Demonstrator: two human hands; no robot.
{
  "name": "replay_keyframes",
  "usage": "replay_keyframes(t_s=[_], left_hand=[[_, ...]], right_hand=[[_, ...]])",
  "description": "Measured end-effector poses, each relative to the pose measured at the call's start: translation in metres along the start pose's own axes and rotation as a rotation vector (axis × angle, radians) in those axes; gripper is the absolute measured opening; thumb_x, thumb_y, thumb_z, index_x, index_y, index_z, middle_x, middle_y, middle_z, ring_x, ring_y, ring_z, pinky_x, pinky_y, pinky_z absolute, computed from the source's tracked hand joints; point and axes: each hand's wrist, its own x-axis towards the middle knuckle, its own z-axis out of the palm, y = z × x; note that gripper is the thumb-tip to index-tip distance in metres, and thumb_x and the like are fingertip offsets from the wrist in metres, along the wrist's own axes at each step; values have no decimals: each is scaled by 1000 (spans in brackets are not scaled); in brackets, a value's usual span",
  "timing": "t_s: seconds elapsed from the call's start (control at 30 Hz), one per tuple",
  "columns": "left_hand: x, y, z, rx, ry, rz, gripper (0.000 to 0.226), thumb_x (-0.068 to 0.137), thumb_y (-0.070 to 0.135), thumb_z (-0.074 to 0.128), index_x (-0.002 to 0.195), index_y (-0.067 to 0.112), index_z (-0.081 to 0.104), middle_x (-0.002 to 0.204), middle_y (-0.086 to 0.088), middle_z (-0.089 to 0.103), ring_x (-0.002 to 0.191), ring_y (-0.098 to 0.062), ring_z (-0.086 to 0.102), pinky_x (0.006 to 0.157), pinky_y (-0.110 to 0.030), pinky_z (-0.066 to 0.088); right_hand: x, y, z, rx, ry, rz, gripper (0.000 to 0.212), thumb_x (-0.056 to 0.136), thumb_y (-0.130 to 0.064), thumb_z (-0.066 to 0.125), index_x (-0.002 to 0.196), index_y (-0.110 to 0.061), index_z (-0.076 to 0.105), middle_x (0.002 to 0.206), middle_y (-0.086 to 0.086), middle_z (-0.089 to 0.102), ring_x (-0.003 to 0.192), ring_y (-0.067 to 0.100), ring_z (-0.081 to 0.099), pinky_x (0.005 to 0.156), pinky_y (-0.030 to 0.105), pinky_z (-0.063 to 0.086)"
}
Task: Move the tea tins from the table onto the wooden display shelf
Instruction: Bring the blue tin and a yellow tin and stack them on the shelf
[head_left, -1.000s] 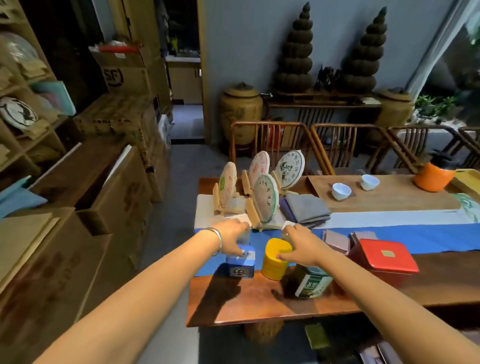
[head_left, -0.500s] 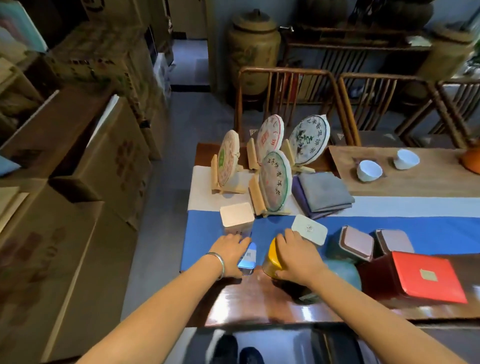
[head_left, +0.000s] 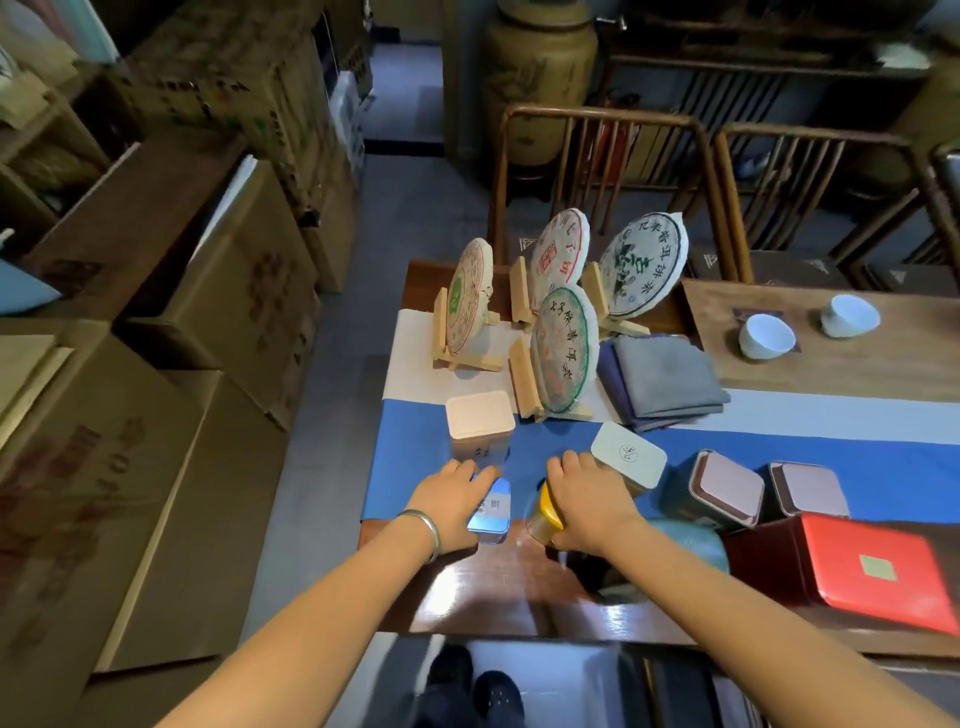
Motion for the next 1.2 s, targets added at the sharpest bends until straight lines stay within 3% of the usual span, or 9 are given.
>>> replay_keyframes(t_s=[0.2,0.4,0.6,0.7,0.97,1.2], left_hand=[[-22,-11,6,-53,-5,-67,75,73,42,70,135,27,32,120,-5,48,113,-26,43,80,-39,51],[-55,-21,9,-157,48,-177,80,70,57,67,136,30,31,116,-3,51,109,-25,49,83,-40,51],[-91,-26,7,-212,82,-269,86,71,58,68,142,31,26,122,-1,51,113,-21,50,88,-37,52],[-120,-30,9,-222,115,-350,87,71,56,69,143,30,26,125,-1,50,115,-22,50,86,-37,51],[-255,-61,7,-281,233,-696,93,65,59,69,143,32,26,121,0,45,107,-21,54,80,-34,49],[-452,-82,-9,-348,488,-1036,96,63,61,71,146,36,29,119,3,50,107,-19,55,78,-29,44]], right_hand=[[2,-3,2,4,-33,7,68,71,-43,72,120,-12,38,117,10,47,105,28,52,72,33,39],[2,-5,2,122,-91,10,74,70,-52,71,121,-12,35,119,10,39,106,32,50,69,35,44],[-4,-28,0,146,-59,-126,69,62,-51,72,109,-16,36,111,6,42,103,28,48,63,34,40],[-8,-51,-9,181,-32,-231,66,59,-52,73,100,-21,31,100,1,38,90,22,43,59,32,37],[4,-163,-78,148,81,-597,67,54,-52,72,99,-23,30,91,-2,37,82,20,42,53,31,33],[-42,-326,-155,79,201,-980,91,58,-60,70,132,-20,32,113,2,44,104,27,52,66,32,40]])
